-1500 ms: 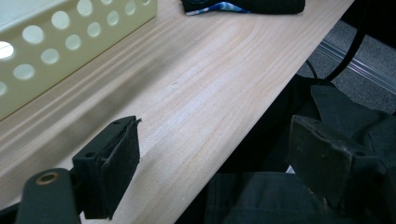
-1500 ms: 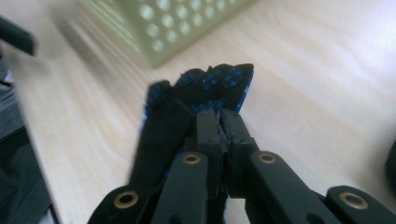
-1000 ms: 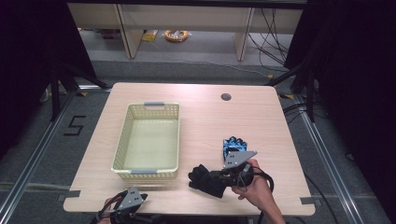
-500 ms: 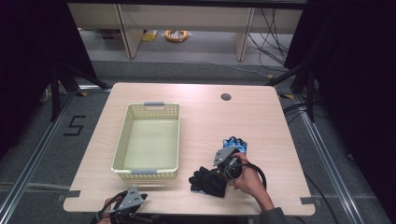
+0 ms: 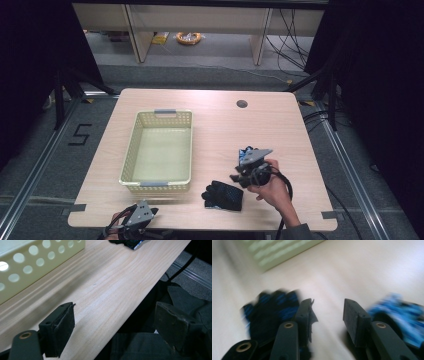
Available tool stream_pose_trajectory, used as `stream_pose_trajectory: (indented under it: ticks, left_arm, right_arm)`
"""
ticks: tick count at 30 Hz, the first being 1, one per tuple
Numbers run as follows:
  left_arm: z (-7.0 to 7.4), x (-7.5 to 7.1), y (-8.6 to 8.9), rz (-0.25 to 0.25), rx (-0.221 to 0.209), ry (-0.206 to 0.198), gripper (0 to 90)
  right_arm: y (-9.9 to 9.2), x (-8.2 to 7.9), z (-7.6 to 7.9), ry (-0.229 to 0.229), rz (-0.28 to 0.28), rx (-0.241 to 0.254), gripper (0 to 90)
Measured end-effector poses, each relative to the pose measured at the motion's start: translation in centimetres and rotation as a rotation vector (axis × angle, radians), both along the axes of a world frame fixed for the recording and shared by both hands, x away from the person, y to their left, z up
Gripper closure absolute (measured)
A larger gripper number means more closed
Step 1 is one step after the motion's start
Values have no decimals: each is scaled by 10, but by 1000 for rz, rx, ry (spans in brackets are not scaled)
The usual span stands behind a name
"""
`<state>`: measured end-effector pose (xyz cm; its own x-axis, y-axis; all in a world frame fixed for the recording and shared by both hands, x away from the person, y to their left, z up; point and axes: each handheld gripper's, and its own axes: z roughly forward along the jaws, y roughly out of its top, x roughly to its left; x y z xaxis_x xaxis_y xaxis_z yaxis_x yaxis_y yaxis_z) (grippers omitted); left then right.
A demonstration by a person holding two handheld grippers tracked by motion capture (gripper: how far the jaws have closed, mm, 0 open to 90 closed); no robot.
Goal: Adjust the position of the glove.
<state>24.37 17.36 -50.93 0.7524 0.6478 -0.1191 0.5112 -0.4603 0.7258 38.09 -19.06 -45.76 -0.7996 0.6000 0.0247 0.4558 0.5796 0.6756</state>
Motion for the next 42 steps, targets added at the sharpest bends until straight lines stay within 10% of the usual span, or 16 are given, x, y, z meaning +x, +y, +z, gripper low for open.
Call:
stream_pose_trajectory:
  ticks: [4, 9, 23, 42]
  left_arm:
    - [1, 1, -1, -23, 20, -12, 167]
    - [0, 0, -2, -13, -2, -7, 167]
    - [1, 1, 0, -23, 20, -13, 167]
    - [0, 13, -30, -59, 11, -29, 172]
  right_arm:
    - [-29, 4, 13, -34, -276, 34, 569]
    - [-49, 9, 3, -8, -445, 21, 542]
    - [-50, 25, -28, 77, -610, 31, 527]
    - [-48, 38, -39, 102, -666, 36, 497]
